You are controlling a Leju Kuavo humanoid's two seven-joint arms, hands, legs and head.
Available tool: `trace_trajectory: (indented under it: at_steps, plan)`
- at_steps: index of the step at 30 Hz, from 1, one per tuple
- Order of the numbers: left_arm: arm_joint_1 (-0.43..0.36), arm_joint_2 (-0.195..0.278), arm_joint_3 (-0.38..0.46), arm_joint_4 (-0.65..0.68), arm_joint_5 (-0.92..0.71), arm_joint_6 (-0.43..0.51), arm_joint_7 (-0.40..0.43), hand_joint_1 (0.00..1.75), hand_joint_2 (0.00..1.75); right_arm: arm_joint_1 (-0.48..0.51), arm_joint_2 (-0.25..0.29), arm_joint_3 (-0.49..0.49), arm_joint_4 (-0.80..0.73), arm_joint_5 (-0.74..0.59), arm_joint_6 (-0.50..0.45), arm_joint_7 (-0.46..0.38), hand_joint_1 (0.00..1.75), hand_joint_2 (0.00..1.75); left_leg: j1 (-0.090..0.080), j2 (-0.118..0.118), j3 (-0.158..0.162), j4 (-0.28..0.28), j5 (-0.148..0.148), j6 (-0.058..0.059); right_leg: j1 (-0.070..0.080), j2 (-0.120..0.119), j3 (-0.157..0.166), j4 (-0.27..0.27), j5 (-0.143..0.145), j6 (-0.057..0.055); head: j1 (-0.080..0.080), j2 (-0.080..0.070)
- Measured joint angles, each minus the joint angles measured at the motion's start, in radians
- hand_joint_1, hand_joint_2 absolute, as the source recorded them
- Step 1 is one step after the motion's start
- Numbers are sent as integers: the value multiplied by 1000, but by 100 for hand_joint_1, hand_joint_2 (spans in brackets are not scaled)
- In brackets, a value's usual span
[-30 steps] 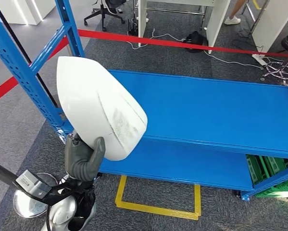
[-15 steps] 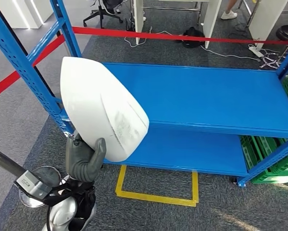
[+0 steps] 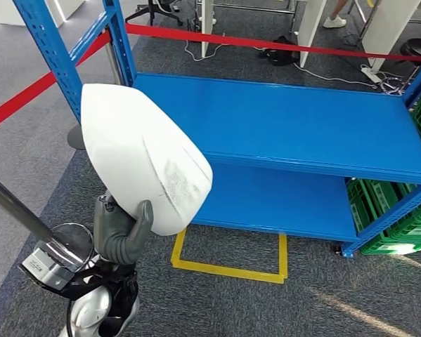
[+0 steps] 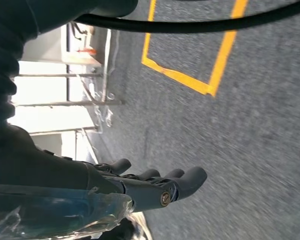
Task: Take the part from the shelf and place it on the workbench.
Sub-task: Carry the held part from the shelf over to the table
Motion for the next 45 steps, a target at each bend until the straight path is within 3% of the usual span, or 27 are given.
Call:
trace_trajectory:
  at_steps: [2,3,4,5,7,9,11,13,14,17,18,19,20,21,23,25,26,28,30,32,33,34,36,38,40,43,45]
  plan:
    - [0,0,0,0,-1,1,0,175,175,0,0,0,0,2,0,-1,0,175,-2,1,-27,1,22,6,0,0,-36,135,-96,6,2,0]
    - [1,1,0,0,-2,1,0,175,175,0,0,0,0,2,0,-2,0,175,-3,1,-42,2,34,6,1,0,-44,192,-118,7,2,0]
    - [1,1,0,0,-2,2,0,175,175,-1,0,0,0,3,0,-2,0,175,-3,1,-58,2,46,5,1,0,-38,219,-116,6,2,0]
    - [1,2,0,0,-2,3,0,175,175,-1,0,0,0,4,0,-2,0,175,-4,1,-73,3,57,4,1,0,-12,209,-95,5,2,0]
    - [1,2,0,0,-2,3,0,175,175,-3,-1,0,0,5,0,-2,0,175,-4,0,-98,5,79,-2,1,1,87,94,-50,1,2,0]
    - [1,2,0,0,-3,3,0,175,175,-6,-2,0,0,5,0,-3,0,175,-6,-1,-112,6,99,-12,4,2,184,-49,-57,-5,1,0]
    - [1,2,-1,-1,-4,3,-1,175,175,-8,-2,0,0,6,0,-4,0,175,-6,0,-117,4,117,-23,10,5,209,-103,-71,-14,2,0]
    - [1,2,-1,-1,-4,3,-1,175,175,-6,-2,0,0,5,1,-5,0,175,-4,1,-122,5,124,-35,9,3,192,-100,-56,-31,3,0]
    - [2,2,-1,-1,-4,3,-1,175,175,-6,-2,0,0,6,1,-4,0,175,-3,1,-130,20,102,-41,8,0,183,-101,-45,-39,2,0]
    - [3,4,-1,-1,-4,4,-1,175,175,-9,-1,0,0,9,2,-4,0,175,-2,0,-182,183,-50,-52,6,-3,141,-101,-5,-53,-2,0]
    - [3,6,-1,-1,-4,5,-1,175,175,-9,-1,0,0,11,2,-4,0,175,-2,0,-195,248,-81,-54,7,-4,123,-100,9,-53,-3,0]
    - [4,7,-1,-1,-4,6,-1,175,175,-9,-1,0,0,13,2,-4,0,175,-2,0,-196,289,-86,-54,7,-5,105,-98,22,-53,-3,0]
    - [5,8,0,-1,-4,6,-1,175,175,-8,-1,0,0,14,3,-4,0,175,-2,0,-182,300,-69,-53,7,-6,87,-97,35,-52,-3,0]
    - [5,9,0,-1,-4,6,-1,175,175,-9,-1,0,0,15,3,-4,0,175,-2,0,-150,276,-42,-51,7,-6,70,-96,47,-50,-3,0]
    - [4,9,0,-2,-4,6,-1,175,175,-11,-1,0,0,16,3,-4,0,175,-2,0,-40,150,-18,-46,9,-5,44,-92,70,-44,-3,0]
    - [2,8,0,-4,-4,6,-1,175,175,-12,-1,0,0,16,3,-5,0,175,-4,-1,49,24,-39,-37,11,-4,27,-88,91,-35,-2,0]
    - [2,8,0,-5,-4,6,-2,175,175,-12,-1,0,0,16,3,-5,0,175,-7,-1,63,-6,-45,-31,12,-5,20,-89,103,-30,-2,0]
    - [5,9,1,-5,-4,6,-2,175,175,-9,-1,0,0,16,3,-5,0,175,-9,-1,46,-13,-34,-16,8,-5,8,-92,117,-19,-1,0]
    - [7,10,2,-5,-4,6,-2,175,175,-3,-1,0,0,16,3,-5,0,175,-7,1,27,-13,-12,-2,5,-4,-13,-45,60,-9,2,0]
    - [7,10,2,-5,-4,6,-2,175,175,0,-2,0,0,17,4,-4,0,175,-7,1,3,-13,10,5,5,-4,-47,83,-45,-2,6,0]
    - [8,10,2,-5,-4,6,-2,175,175,0,-2,0,0,17,4,-4,0,175,-7,1,-11,-12,22,6,5,-4,-60,153,-81,0,6,0]
    - [8,10,2,-5,-4,6,-2,175,175,-1,-2,0,0,17,5,-4,0,175,-8,1,-26,-11,33,5,5,-4,-62,201,-94,1,6,0]
    - [9,10,2,-5,-4,6,-2,175,175,-1,-2,0,0,17,5,-4,0,175,-8,1,-54,-7,53,3,5,-4,-16,195,-65,-1,6,0]
    - [10,10,2,-5,-4,8,-3,175,175,-3,-2,0,0,17,5,-4,0,175,-8,0,-80,-2,70,-4,5,-3,91,64,-35,-4,7,0]
    - [11,9,2,-6,-6,17,-9,175,175,-7,-2,0,0,18,5,-5,0,175,-10,0,-95,3,83,-13,7,0,177,-63,-47,-10,6,0]
    - [14,7,4,-8,-13,40,-23,175,175,-6,-1,0,0,21,5,-8,0,175,-9,1,-99,3,99,-29,10,2,184,-97,-51,-28,6,0]
    - [17,5,4,-10,-20,59,-27,175,175,-6,-1,0,0,24,3,-10,0,175,-7,1,-114,33,68,-41,8,1,178,-97,-39,-42,3,0]
